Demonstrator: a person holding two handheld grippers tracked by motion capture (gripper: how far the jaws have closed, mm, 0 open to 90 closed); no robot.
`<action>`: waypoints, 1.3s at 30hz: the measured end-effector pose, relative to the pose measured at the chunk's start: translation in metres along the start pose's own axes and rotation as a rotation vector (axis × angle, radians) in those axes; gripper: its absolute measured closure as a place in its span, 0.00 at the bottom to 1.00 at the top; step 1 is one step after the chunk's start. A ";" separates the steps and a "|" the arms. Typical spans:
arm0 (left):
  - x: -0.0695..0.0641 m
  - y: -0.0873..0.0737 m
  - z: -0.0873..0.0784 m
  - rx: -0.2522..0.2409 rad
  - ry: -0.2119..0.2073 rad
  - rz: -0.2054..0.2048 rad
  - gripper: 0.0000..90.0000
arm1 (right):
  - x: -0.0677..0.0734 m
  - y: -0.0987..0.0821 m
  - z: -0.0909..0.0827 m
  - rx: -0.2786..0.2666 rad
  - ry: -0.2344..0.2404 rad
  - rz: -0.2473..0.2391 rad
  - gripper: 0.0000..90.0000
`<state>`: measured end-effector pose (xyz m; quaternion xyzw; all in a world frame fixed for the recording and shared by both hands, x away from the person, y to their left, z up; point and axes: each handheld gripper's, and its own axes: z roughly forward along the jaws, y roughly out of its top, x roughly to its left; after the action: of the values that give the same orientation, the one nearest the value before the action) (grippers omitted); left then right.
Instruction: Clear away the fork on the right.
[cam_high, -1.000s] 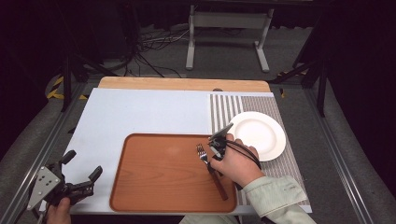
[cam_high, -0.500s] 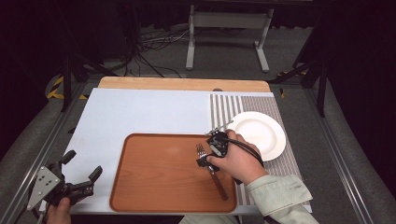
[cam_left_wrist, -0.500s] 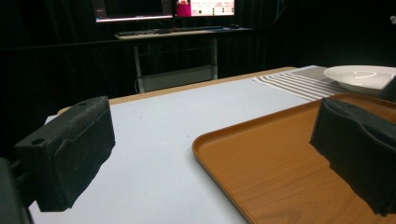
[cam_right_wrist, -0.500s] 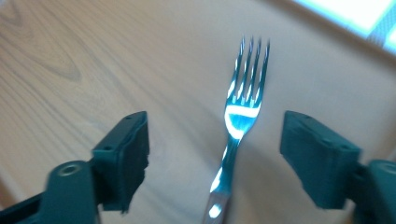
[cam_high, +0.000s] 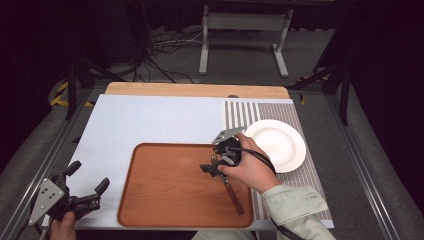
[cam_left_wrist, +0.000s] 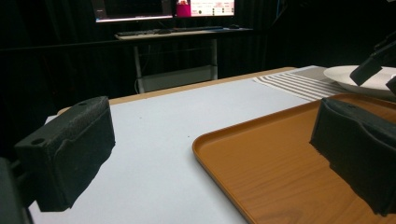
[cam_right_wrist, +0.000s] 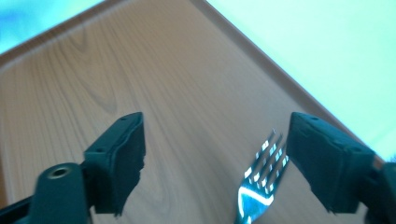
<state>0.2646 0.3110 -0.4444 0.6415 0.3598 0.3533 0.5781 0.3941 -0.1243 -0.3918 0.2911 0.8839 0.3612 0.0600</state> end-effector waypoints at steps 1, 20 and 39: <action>0.000 0.000 0.000 0.000 0.000 0.000 0.01 | -0.001 0.000 0.001 -0.006 0.000 -0.005 0.28; 0.001 0.000 0.000 -0.004 0.000 0.001 0.01 | -0.018 0.001 0.029 0.035 -0.025 -0.131 0.89; 0.001 0.000 0.000 -0.002 -0.001 0.001 0.01 | -0.022 -0.008 0.045 0.108 -0.047 -0.139 1.00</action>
<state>0.2647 0.3118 -0.4441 0.6414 0.3588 0.3536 0.5787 0.4229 -0.1139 -0.4321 0.2404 0.9184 0.3011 0.0899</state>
